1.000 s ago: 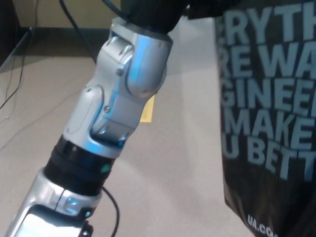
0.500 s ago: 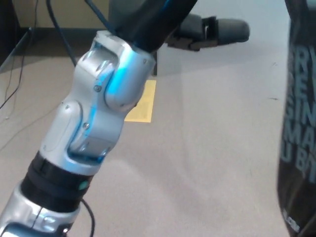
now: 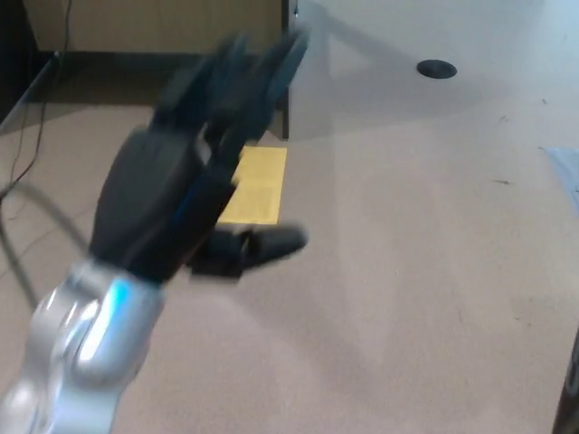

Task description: A person is holding a plastic bag and the robot extends its left hand to grab the bag by hooking its thumb into the holes at the top and brings its hand down by its side. Then it extends its arm again to hand the plastic bag back to the person.

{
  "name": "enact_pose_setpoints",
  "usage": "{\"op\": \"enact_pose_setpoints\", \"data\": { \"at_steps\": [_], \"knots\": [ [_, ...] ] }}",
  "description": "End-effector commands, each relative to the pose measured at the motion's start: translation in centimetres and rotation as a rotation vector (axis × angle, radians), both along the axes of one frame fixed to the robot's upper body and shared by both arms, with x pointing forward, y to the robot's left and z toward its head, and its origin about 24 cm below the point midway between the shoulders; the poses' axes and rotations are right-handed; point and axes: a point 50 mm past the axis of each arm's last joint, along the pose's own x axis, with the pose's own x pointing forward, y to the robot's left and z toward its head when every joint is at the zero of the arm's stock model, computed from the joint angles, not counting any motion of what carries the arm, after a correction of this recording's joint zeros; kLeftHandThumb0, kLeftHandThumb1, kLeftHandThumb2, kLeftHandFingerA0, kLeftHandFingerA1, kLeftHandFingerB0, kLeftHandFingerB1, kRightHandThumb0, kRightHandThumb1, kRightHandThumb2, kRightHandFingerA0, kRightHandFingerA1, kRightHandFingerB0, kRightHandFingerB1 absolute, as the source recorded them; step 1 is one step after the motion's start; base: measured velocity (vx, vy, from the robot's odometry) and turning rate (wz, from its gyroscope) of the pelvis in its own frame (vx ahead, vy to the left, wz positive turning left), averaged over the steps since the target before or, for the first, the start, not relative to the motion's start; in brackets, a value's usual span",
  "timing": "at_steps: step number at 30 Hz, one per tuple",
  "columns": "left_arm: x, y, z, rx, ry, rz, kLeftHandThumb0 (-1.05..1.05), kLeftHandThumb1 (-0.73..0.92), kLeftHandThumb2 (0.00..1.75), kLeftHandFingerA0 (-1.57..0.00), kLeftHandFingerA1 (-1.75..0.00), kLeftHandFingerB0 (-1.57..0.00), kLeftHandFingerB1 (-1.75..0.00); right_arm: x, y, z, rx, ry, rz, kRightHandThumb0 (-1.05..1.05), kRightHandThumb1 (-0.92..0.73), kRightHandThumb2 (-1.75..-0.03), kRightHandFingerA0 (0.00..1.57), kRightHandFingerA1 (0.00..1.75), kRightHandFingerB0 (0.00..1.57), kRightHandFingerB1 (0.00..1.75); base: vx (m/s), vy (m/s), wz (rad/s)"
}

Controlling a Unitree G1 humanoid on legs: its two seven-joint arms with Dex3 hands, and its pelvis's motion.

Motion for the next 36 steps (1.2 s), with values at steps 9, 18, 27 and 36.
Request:
{"op": "enact_pose_setpoints", "data": {
  "at_steps": [9,18,27,36],
  "knots": [
    [-10.1,10.9,-15.9,-0.183,0.443,0.26,-0.26,0.32,0.85,-0.02,-0.51,0.0,-0.47,0.3,-0.4,0.2,-0.008,0.0,-0.02,-0.27,-0.68,-0.6,0.78,0.59,0.55,0.41,0.0,0.0,0.0],
    [-12.2,16.4,-23.6,-0.09,0.733,0.554,-0.54,0.42,0.68,-0.11,-0.43,-0.16,-0.37,0.1,-0.1,-0.1,0.01,-0.001,-0.038,-0.28,-0.68,-0.61,0.77,0.59,0.55,0.42,0.0,0.0,0.0],
    [-13.1,18.6,-25.7,-0.079,0.813,0.663,-0.4,0.49,0.55,-0.31,-0.39,-0.32,-0.32,0.8,0.1,0.1,0.012,-0.021,-0.053,-0.26,-0.67,-0.6,0.8,0.61,0.56,0.42,0.0,0.0,0.0],
    [-12.4,19.3,-26.6,-0.066,0.944,0.641,-0.49,0.41,0.69,-0.33,-0.47,-0.32,-0.42,1.6,0.0,0.5,0.002,-0.047,-0.054,-0.27,-0.67,-0.6,0.77,0.59,0.55,0.42,0.0,0.0,0.0]
  ]
}}
